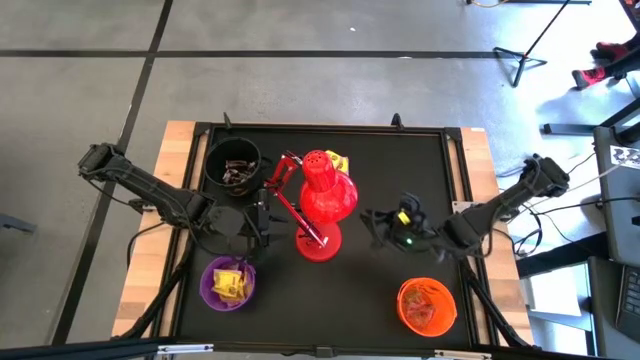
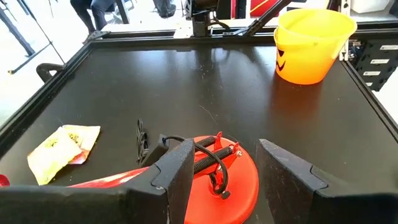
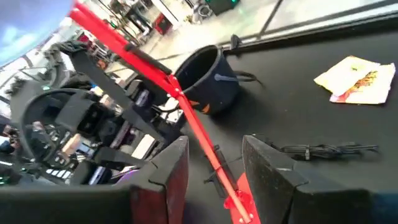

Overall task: Organize candy in baskets
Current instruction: Put the yellow candy into the violet bucket

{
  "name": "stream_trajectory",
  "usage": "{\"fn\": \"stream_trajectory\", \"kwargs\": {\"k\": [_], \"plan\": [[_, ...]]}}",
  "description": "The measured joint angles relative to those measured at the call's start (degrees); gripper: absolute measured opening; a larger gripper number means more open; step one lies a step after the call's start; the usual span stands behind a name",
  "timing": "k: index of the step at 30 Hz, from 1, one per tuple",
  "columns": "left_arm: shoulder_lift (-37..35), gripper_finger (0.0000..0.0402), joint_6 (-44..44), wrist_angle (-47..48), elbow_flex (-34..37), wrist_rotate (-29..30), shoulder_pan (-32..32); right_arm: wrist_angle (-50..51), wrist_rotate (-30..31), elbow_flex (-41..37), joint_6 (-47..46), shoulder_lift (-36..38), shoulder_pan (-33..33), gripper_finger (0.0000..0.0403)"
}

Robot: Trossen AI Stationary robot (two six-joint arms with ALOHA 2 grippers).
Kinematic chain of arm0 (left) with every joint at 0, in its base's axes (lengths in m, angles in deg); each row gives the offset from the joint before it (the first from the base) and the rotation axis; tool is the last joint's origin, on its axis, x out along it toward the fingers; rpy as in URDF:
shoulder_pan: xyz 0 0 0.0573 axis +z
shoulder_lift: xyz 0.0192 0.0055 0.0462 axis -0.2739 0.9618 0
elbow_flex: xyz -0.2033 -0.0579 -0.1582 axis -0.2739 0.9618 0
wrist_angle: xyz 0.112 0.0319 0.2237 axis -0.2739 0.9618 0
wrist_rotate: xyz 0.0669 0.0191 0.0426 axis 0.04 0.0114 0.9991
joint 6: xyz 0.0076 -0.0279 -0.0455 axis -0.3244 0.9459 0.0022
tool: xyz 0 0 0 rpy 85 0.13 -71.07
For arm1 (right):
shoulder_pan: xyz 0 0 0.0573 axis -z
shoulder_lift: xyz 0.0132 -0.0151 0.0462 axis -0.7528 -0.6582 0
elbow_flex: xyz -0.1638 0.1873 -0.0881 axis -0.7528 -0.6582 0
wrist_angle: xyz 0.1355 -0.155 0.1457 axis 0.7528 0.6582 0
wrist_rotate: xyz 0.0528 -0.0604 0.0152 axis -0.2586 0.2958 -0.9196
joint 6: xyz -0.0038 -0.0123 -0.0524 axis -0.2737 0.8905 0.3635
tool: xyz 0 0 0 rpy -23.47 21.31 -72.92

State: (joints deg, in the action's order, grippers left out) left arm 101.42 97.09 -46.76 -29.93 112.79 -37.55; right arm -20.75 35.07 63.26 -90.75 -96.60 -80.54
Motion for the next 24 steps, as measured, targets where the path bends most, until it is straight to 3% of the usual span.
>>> {"fn": "stream_trajectory", "kwargs": {"k": [14,24], "plan": [[0.00,0.0164,1.96,1.46,-0.02,-1.51,-0.15,0.28,-0.14,0.00,10.59,0.00,11.20,0.0147],[0.00,0.0164,2.37,2.69,-0.02,-2.40,-0.15,-0.13,-1.75,0.00,10.97,0.00,16.56,0.0147]]}}
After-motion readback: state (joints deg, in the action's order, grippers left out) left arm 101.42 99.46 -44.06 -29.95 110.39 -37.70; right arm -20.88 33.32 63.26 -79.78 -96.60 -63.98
